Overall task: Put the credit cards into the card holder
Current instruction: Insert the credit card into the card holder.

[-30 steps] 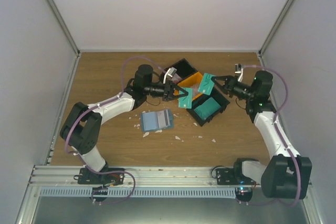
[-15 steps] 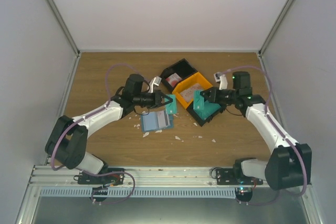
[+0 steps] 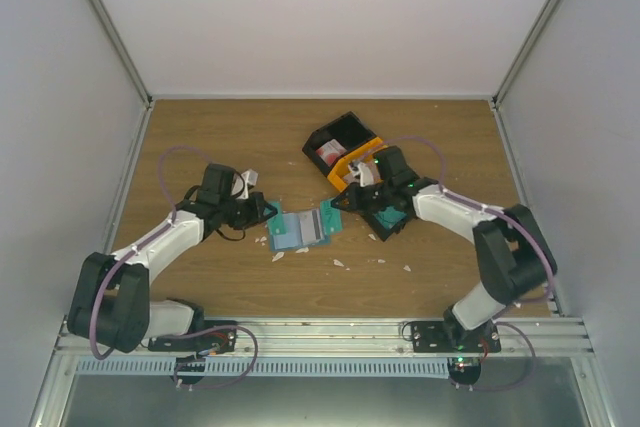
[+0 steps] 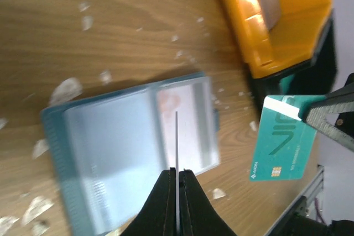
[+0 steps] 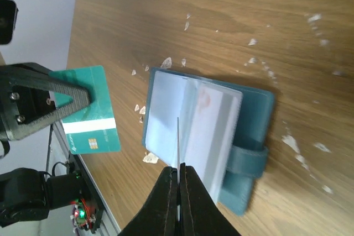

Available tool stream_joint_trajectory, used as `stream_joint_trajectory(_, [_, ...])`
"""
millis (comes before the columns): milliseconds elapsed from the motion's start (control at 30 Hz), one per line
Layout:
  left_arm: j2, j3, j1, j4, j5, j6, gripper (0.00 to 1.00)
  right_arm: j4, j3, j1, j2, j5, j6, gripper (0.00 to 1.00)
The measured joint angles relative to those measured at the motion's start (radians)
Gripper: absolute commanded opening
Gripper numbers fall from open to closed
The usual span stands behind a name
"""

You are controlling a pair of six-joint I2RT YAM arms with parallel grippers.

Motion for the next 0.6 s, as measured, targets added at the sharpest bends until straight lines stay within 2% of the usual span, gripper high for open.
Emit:
stream_joint_trajectory(300, [0.021, -0.041, 0.081, -0.087, 0.004, 0.079, 0.0, 0.106, 0.156, 0.095, 0.257, -0.03, 0.096, 0.01])
stream_joint_trajectory(600, [0.095, -0.042, 0.122, -0.087, 0.012, 0.109, 0.0, 0.147, 0.206, 0.095, 0.371, -0.047, 0.141, 0.0])
